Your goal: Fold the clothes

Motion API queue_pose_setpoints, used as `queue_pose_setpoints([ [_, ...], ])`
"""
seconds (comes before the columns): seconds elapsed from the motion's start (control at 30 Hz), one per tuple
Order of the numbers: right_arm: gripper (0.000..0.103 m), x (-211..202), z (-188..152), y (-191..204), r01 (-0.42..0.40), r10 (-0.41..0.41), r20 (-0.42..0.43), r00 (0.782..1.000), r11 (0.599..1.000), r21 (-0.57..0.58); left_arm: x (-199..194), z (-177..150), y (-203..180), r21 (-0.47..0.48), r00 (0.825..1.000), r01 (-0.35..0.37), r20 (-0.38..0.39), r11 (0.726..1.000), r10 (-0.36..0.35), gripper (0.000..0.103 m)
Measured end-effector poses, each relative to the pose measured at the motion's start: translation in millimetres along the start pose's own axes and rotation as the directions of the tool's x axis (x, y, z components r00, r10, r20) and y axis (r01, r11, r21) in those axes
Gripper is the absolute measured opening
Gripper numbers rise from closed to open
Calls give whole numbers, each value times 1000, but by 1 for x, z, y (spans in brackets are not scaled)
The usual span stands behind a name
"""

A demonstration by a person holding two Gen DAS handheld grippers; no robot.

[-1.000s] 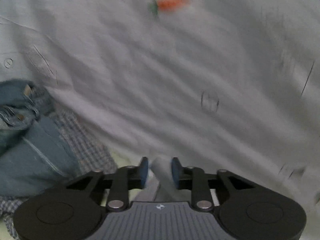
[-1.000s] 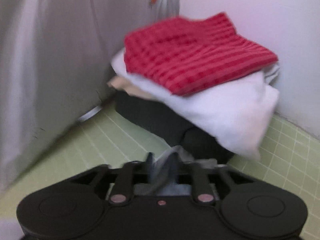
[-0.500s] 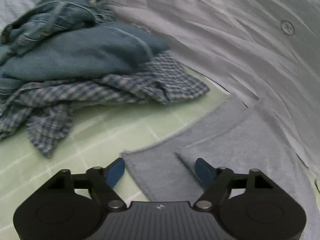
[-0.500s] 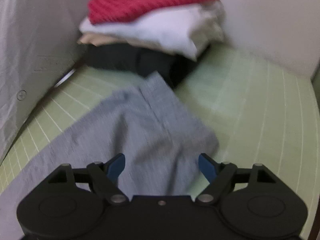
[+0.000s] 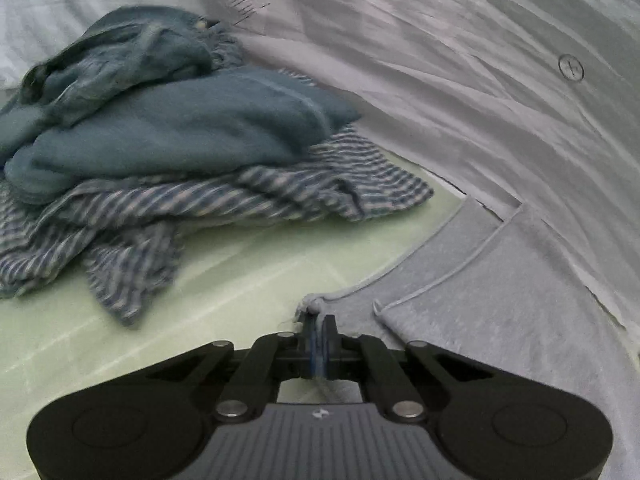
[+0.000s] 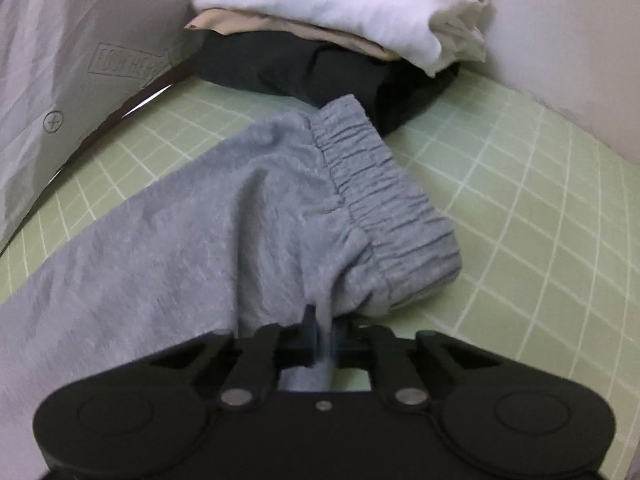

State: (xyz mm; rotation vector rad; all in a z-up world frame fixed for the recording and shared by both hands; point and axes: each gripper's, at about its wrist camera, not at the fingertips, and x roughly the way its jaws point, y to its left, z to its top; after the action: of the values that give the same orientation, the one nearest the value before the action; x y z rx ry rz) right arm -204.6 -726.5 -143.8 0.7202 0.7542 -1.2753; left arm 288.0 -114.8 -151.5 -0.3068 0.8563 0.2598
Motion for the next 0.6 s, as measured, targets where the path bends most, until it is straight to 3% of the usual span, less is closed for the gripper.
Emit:
queue_pose_setpoints([
  [0.27, 4, 8, 21, -51, 29, -29, 19, 999, 1000, 3, -63, -32, 86, -43, 1000, -3, -15, 999, 2, 3],
  [0.43, 6, 11, 30, -80, 46, -45, 11, 999, 999, -18, -103, -75, 138, 2, 998, -12, -58, 1000, 12, 3],
  [0.53, 12, 2, 26, -71, 71, -68, 33, 997, 989, -128, -116, -97, 162, 4, 996, 6, -90, 1000, -6, 7],
  [0.6, 23, -10, 20, -60, 100, -89, 68, 994, 981, -169, -125, -103, 172, -19, 996, 9, -84, 1000, -11, 11],
])
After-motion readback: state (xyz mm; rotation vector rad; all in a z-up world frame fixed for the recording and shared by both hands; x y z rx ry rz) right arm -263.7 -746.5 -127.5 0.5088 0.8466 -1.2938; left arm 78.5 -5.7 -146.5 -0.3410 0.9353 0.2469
